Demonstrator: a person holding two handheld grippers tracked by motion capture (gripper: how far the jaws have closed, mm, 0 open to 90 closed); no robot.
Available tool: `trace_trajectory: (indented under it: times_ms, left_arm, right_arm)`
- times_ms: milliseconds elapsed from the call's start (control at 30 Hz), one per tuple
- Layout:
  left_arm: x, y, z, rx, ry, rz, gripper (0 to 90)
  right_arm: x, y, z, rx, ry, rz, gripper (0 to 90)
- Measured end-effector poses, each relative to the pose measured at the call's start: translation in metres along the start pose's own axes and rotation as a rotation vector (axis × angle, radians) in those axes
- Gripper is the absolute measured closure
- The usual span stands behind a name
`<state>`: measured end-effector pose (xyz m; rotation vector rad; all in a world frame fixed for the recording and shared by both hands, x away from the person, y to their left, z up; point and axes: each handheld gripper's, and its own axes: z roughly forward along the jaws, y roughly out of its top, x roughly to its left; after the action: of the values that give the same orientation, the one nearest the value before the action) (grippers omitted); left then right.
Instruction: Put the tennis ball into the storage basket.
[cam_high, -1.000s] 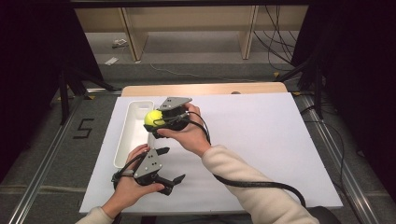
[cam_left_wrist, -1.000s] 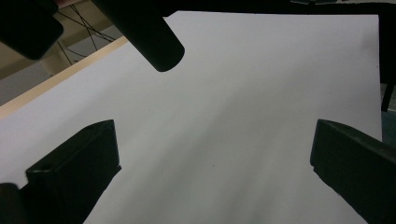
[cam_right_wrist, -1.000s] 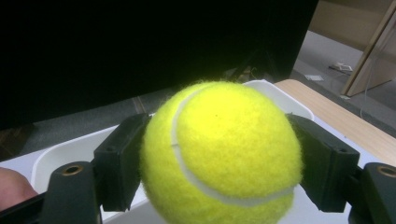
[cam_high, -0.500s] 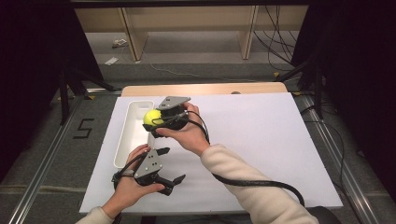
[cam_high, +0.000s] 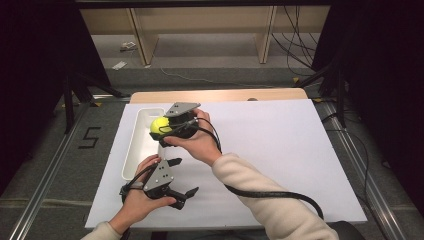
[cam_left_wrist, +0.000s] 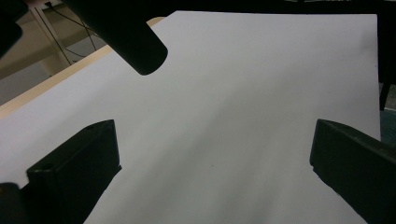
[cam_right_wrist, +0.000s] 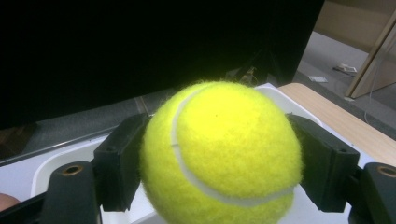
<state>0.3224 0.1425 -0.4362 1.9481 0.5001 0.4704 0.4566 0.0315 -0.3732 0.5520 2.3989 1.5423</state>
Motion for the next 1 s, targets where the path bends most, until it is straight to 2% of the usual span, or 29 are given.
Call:
trace_trajectory:
  times_ms: [1000]
  left_arm:
    - [-0.001,0.000,0.000,0.001,-0.003,0.005,1.0]
  right_arm:
    - [0.004,0.009,0.013,0.009,0.018,-0.010,26.2]
